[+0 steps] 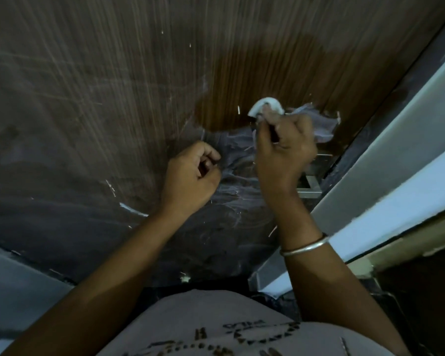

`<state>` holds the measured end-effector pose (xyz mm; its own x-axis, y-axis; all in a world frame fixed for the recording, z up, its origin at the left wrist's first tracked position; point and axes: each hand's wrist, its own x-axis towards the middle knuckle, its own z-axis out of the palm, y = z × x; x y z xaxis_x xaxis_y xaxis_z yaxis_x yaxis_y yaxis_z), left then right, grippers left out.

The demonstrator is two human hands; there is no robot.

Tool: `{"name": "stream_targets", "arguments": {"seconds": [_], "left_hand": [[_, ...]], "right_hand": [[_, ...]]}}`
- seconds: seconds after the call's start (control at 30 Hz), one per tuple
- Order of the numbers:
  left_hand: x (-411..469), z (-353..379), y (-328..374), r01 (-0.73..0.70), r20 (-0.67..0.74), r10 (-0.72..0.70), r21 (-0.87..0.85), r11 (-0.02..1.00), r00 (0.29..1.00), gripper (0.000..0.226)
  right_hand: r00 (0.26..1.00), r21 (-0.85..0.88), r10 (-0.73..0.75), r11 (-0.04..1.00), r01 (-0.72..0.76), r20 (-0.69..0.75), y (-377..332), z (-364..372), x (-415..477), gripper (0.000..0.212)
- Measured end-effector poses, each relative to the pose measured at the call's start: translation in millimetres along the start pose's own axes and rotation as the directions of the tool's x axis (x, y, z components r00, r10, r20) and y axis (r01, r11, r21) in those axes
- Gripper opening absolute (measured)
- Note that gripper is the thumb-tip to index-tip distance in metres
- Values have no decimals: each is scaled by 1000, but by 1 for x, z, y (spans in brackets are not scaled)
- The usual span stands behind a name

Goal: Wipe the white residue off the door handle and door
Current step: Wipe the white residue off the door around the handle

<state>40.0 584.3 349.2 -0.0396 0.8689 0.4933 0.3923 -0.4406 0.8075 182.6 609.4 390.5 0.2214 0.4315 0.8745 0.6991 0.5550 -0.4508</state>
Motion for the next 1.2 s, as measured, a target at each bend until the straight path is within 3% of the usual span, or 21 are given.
{"name": "stream_targets", "arguments": {"seconds": [0.1, 0.17, 0.27, 0.37, 0.43, 0.6, 0.67, 0.77, 0.87, 0.93, 1.0, 1.1, 1.2], "left_hand": [[2, 8, 6, -17, 40, 17, 11, 1000, 999, 21], [2, 12, 7, -14, 53, 13, 10, 1000, 998, 22], [1, 20, 8, -26, 82, 24, 12, 1000, 996, 23], [1, 26, 8, -35, 104, 33, 17, 999, 994, 21], [2, 31, 8, -33, 105, 31, 13, 999, 994, 21], [6, 42, 15, -63, 148, 65, -21, 998, 987, 21], [6, 44, 15, -69, 153, 71, -19, 997, 986, 23], [5, 43, 11, -52, 149, 53, -13, 999, 987, 24], [4, 41, 8, -55, 132, 55, -7, 998, 990, 22], [4, 41, 9, -41, 144, 39, 9, 999, 989, 22], [4, 44, 10, -25, 168, 22, 14, 1000, 986, 22], [5, 47, 13, -29, 181, 25, 20, 999, 983, 23], [6, 46, 14, -35, 170, 33, 9, 999, 985, 22]], "right_hand": [[986, -74, -136, 987, 143, 92, -8, 8, -3, 6], [983, -75, -155, 984, 162, 100, -2, 3, 0, 6], [999, -61, -21, 998, 19, -31, 21, -18, 6, 8], [958, -1, 202, 978, -207, -205, 40, -38, 13, 11], [944, 11, 236, 971, -240, -231, 41, -38, 12, 13], [997, -66, -69, 995, 70, 18, 18, -11, -4, 12], [994, -46, -92, 994, 95, 52, 20, -11, -3, 11], [995, -58, 61, 996, -66, -80, 42, -29, 3, 14], [913, 32, 320, 946, -323, -253, 60, -47, 10, 14], [888, 57, 353, 934, -353, -294, 60, -45, 9, 15], [925, -1, 288, 955, -297, -250, 52, -36, 3, 15], [994, -86, 98, 991, -102, -45, 42, -28, -10, 13], [985, -91, 155, 983, -162, -79, 52, -37, -5, 11]]}}
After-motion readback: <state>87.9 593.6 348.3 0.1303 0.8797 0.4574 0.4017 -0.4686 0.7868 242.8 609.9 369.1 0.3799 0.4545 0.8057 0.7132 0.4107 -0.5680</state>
